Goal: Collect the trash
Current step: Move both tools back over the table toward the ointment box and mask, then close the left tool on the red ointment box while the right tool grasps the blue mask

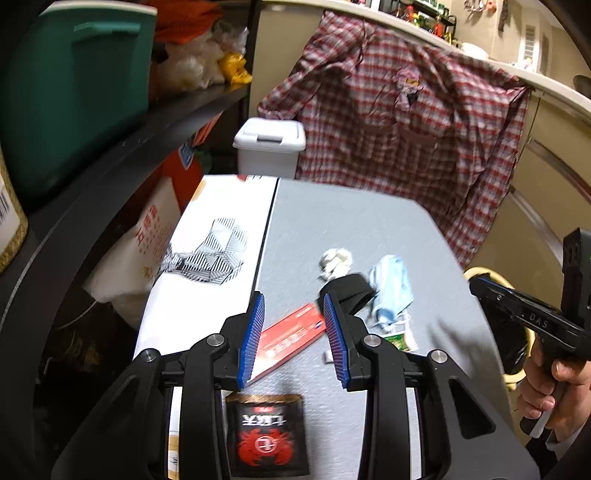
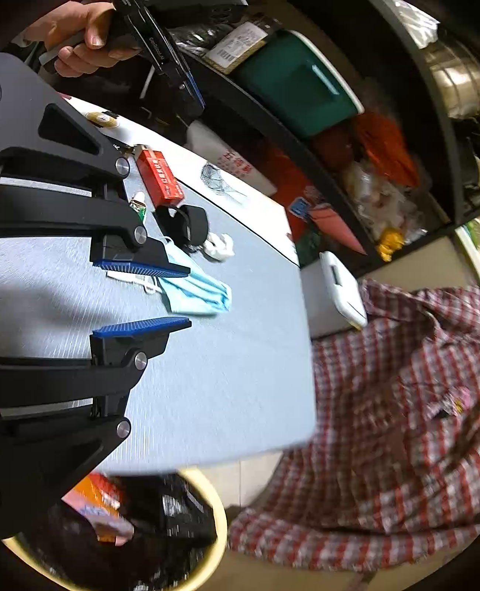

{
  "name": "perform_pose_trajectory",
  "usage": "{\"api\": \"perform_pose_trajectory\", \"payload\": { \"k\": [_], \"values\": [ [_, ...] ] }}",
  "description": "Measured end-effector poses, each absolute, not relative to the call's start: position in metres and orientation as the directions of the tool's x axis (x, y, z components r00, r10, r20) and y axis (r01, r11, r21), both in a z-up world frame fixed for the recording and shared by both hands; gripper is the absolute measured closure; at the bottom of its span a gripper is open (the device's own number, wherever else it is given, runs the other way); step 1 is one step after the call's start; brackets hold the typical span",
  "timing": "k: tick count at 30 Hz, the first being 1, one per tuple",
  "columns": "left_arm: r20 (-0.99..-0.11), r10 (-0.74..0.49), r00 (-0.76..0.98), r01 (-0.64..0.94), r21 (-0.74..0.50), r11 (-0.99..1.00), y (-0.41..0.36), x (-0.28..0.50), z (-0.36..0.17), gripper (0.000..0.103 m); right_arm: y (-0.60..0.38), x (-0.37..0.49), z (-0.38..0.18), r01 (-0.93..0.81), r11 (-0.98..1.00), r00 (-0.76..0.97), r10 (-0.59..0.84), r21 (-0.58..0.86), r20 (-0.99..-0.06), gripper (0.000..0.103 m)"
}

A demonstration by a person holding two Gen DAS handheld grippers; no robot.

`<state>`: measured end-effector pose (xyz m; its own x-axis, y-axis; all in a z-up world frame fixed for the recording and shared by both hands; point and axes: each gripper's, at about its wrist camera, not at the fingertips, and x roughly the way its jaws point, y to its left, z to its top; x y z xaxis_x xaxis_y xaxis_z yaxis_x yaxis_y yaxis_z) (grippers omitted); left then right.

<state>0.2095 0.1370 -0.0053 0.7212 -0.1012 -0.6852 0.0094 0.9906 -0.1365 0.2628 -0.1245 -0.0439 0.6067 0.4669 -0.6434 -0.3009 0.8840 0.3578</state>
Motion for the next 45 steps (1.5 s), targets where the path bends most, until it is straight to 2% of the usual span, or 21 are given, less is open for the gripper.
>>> {"api": "perform_pose_trajectory", "payload": {
  "k": [3,4,7,8,14,16,19,25,27,29,35,39,41,45],
  "values": [
    [-0.709,-0.096,0.699,0.003,-0.131,0.991,0.143,0.213,-0.017,0.069,-0.113,0.273,-0.06,-0.307,0.875,0.566,0.483,0.373,-0.668,0.062],
    [-0.718,-0.096,0.69,0.002,-0.13,0.991,0.145,0.214,-0.021,0.064,-0.109,0.277,-0.066,-0.308,0.871,0.549,0.491,0.383,-0.677,0.055],
    [-0.742,-0.086,0.665,-0.005,-0.12,0.993,0.148,0.219,-0.033,0.045,-0.103,0.286,-0.077,-0.301,0.87,0.525,0.492,0.389,-0.695,0.049],
    [-0.746,-0.081,0.661,-0.007,-0.115,0.993,0.149,0.22,-0.036,0.044,-0.101,0.29,-0.081,-0.295,0.87,0.516,0.494,0.396,-0.7,0.045],
    [-0.79,-0.076,0.608,-0.036,-0.122,0.992,0.159,0.229,-0.058,0.039,-0.095,0.308,-0.097,-0.272,0.869,0.474,0.495,0.414,-0.728,0.039],
    [-0.804,-0.089,0.587,-0.041,-0.14,0.989,0.161,0.233,-0.063,0.032,-0.09,0.311,-0.1,-0.283,0.866,0.465,0.5,0.412,-0.73,0.038],
    [-0.825,-0.08,0.56,-0.037,-0.122,0.992,0.155,0.238,-0.07,0.031,-0.081,0.314,-0.101,-0.309,0.867,0.466,0.496,0.391,-0.733,0.029],
    [-0.852,-0.054,0.521,-0.04,-0.087,0.995,0.152,0.243,-0.084,0.031,-0.06,0.321,-0.101,-0.354,0.889,0.488,0.442,0.292,-0.753,0.026],
    [-0.854,-0.047,0.518,-0.039,-0.079,0.996,0.151,0.244,-0.085,0.031,-0.055,0.318,-0.102,-0.366,0.899,0.503,0.408,0.24,-0.762,0.027],
    [-0.855,-0.048,0.516,-0.038,-0.078,0.996,0.151,0.246,-0.085,0.031,-0.053,0.316,-0.102,-0.366,0.912,0.519,0.367,0.188,-0.772,0.033],
    [-0.863,-0.054,0.503,-0.016,-0.072,0.997,0.143,0.247,-0.087,0.031,-0.065,0.317,-0.101,-0.349,0.916,0.512,0.363,0.198,-0.778,0.067],
    [-0.866,-0.074,0.494,0.02,-0.074,0.997,0.135,0.245,-0.087,0.035,-0.075,0.315,-0.094,-0.342,0.918,0.514,0.363,0.202,-0.777,0.083],
    [-0.868,-0.078,0.491,0.031,-0.072,0.997,0.131,0.245,-0.087,0.037,-0.08,0.314,-0.091,-0.339,0.919,0.52,0.36,0.199,-0.774,0.085],
    [-0.869,-0.088,0.488,0.052,-0.072,0.996,0.126,0.247,-0.087,0.049,-0.089,0.313,-0.088,-0.339,0.918,0.522,0.367,0.207,-0.77,0.088]
  ]
}}
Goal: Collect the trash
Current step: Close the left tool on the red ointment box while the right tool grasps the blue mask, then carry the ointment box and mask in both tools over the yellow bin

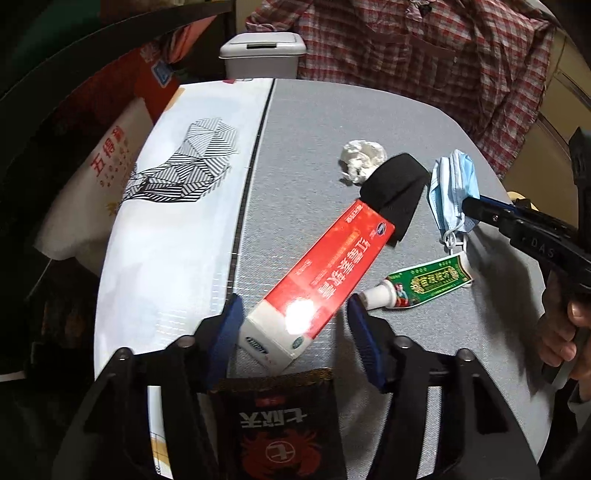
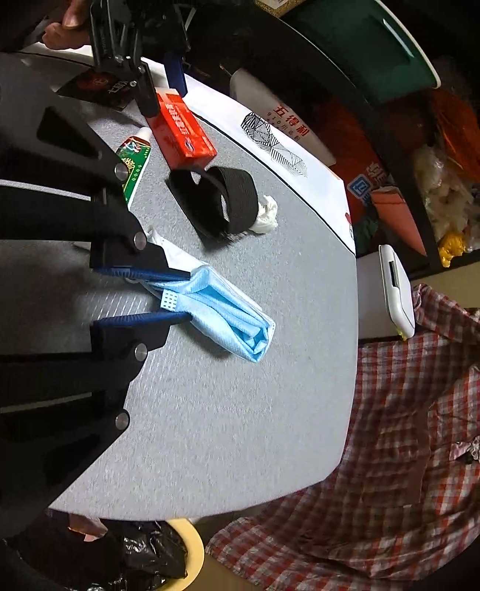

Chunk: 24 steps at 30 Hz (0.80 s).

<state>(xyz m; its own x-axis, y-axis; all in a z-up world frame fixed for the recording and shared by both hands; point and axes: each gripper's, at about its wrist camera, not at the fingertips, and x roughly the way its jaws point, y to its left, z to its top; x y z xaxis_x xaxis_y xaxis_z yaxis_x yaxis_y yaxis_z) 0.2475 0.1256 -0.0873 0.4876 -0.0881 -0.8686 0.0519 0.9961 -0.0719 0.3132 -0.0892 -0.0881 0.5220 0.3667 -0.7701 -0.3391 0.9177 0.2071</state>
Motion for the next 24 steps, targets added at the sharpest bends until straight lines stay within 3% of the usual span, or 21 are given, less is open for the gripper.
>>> {"api": "perform_pose_trajectory", "payload": {
  "k": [3,6,24],
  "values": [
    [-0.868,-0.092,0.488,0.066,-0.068,0.995,0.121,0.248,-0.086,0.059,-0.098,0.313,-0.087,-0.336,0.913,0.517,0.385,0.233,-0.764,0.091],
    [-0.865,-0.093,0.493,0.08,-0.061,0.995,0.115,0.247,-0.081,0.062,-0.103,0.311,-0.082,-0.334,0.914,0.526,0.385,0.232,-0.759,0.092],
    [-0.773,-0.099,0.627,0.075,-0.067,0.995,0.101,0.226,-0.021,0.065,-0.139,0.27,-0.014,-0.344,0.918,0.624,0.38,0.197,-0.682,0.095]
  ]
}}
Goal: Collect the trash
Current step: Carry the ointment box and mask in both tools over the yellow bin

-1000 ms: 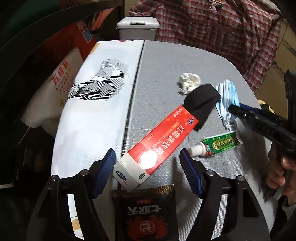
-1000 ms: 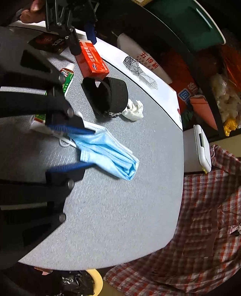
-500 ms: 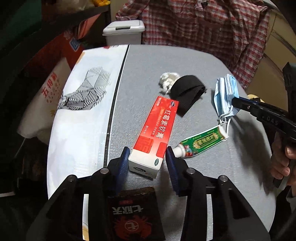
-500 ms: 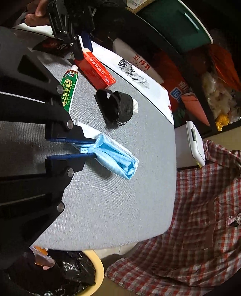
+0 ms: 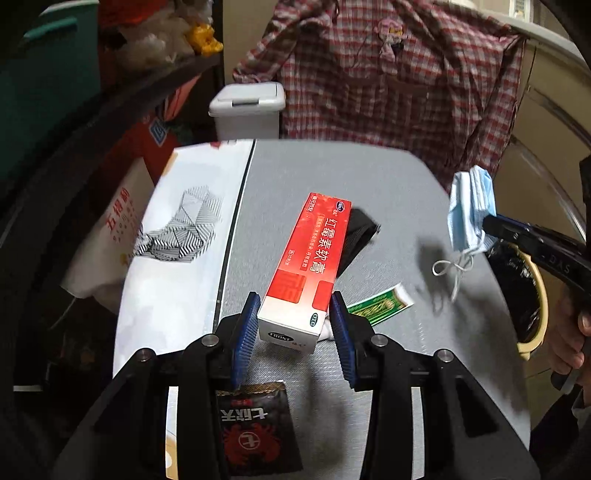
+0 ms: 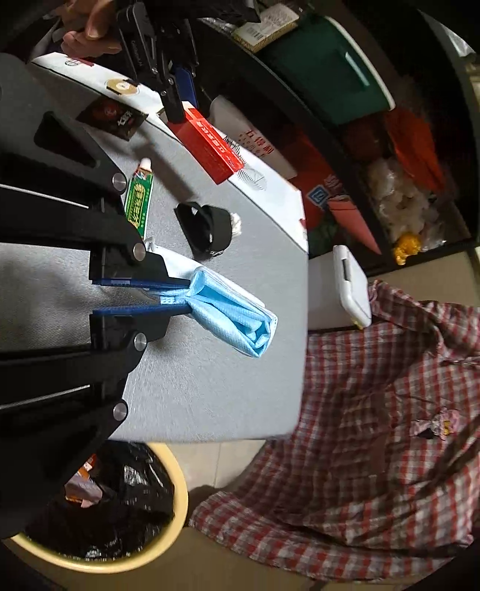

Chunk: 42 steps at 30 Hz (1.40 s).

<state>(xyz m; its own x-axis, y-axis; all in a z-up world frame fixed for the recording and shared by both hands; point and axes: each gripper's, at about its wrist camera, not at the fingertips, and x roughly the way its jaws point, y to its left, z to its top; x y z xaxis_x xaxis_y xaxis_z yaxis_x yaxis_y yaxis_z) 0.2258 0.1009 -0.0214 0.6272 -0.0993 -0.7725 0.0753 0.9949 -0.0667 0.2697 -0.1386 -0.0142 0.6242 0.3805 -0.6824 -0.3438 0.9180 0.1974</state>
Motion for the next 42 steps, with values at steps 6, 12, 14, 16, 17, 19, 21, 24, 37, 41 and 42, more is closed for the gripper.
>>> {"api": "perform_pose_trajectory", "payload": {
  "k": [6,12,14,16,17,19,21,24,37,41,42],
  "values": [
    [-0.728,-0.103,0.678,0.065,-0.08,0.995,0.09,0.21,0.003,0.065,-0.15,0.246,0.01,-0.341,0.922,0.652,0.372,0.182,-0.661,0.095],
    [-0.694,-0.102,0.713,0.039,-0.106,0.994,0.081,0.197,0.02,0.065,-0.166,0.222,0.034,-0.336,0.926,0.679,0.365,0.171,-0.637,0.095],
    [-0.683,-0.104,0.723,0.032,-0.118,0.993,0.077,0.193,0.025,0.065,-0.172,0.213,0.043,-0.333,0.928,0.689,0.36,0.166,-0.628,0.095],
    [-0.672,-0.109,0.733,0.027,-0.131,0.991,0.071,0.189,0.03,0.065,-0.18,0.207,0.049,-0.328,0.93,0.698,0.355,0.163,-0.622,0.095],
    [-0.665,-0.108,0.739,0.025,-0.134,0.991,0.068,0.188,0.034,0.065,-0.182,0.204,0.051,-0.326,0.932,0.701,0.353,0.162,-0.619,0.095],
    [-0.654,-0.111,0.748,0.026,-0.138,0.99,0.061,0.187,0.039,0.065,-0.19,0.198,0.057,-0.316,0.936,0.711,0.343,0.157,-0.614,0.095],
    [-0.645,-0.116,0.755,0.029,-0.144,0.989,0.053,0.186,0.043,0.065,-0.2,0.194,0.062,-0.303,0.94,0.72,0.332,0.154,-0.609,0.095],
    [-0.63,-0.123,0.766,0.04,-0.144,0.989,0.04,0.185,0.049,0.065,-0.214,0.188,0.066,-0.279,0.948,0.732,0.313,0.153,-0.605,0.095],
    [-0.6,-0.157,0.784,0.077,-0.157,0.985,-0.003,0.188,0.062,0.065,-0.268,0.18,0.078,-0.184,0.969,0.778,0.246,0.164,-0.579,0.095],
    [-0.597,-0.157,0.786,0.08,-0.154,0.985,-0.011,0.19,0.063,0.065,-0.278,0.181,0.08,-0.167,0.971,0.783,0.236,0.171,-0.576,0.095],
    [-0.597,-0.157,0.787,0.081,-0.153,0.985,-0.013,0.19,0.063,0.065,-0.278,0.181,0.08,-0.165,0.972,0.784,0.234,0.17,-0.575,0.095]
  ]
}}
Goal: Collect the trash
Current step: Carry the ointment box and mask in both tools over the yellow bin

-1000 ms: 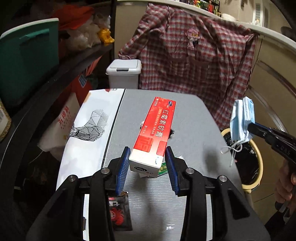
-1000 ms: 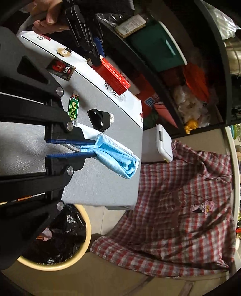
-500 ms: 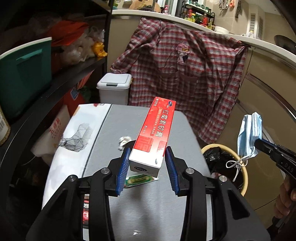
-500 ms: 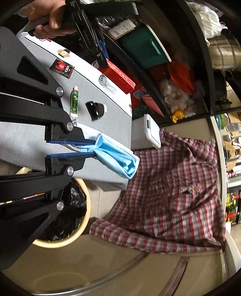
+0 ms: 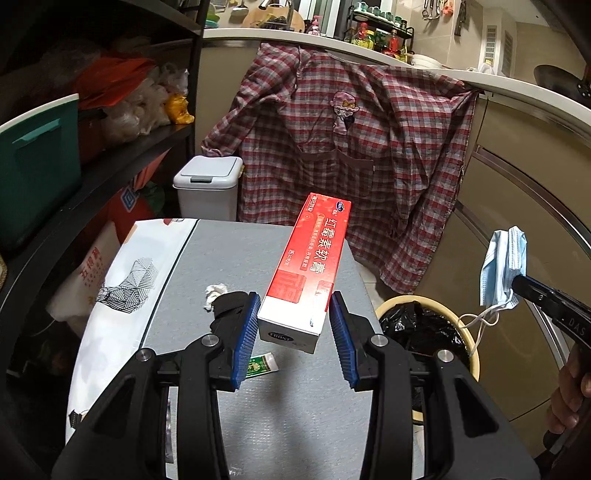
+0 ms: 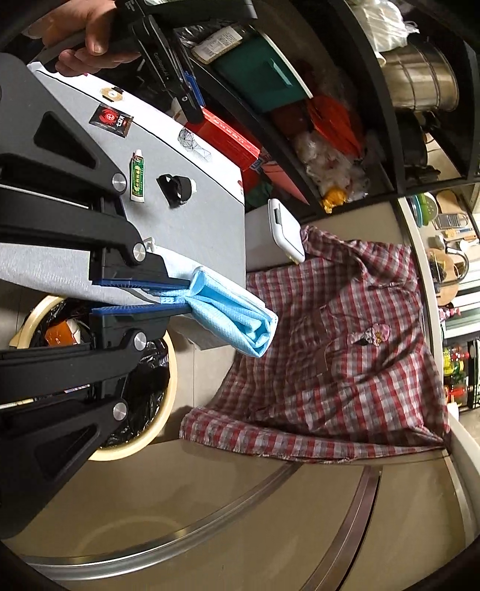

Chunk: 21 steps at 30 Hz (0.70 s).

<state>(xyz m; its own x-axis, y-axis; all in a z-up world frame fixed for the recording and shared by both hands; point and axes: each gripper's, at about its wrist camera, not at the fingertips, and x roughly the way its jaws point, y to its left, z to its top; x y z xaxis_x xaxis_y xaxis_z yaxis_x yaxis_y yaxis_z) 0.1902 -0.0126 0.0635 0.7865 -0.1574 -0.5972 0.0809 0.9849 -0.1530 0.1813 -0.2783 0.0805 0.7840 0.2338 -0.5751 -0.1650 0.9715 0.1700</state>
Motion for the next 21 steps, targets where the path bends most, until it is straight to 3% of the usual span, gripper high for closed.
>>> {"api": "perform_pose_trajectory", "payload": {
  "k": [21],
  "values": [
    [-0.567,-0.23,0.791,0.162,-0.169,0.972,-0.052,0.192,0.063,0.065,-0.324,0.184,0.094,-0.061,0.985,0.812,0.141,0.159,-0.566,0.095]
  ]
}}
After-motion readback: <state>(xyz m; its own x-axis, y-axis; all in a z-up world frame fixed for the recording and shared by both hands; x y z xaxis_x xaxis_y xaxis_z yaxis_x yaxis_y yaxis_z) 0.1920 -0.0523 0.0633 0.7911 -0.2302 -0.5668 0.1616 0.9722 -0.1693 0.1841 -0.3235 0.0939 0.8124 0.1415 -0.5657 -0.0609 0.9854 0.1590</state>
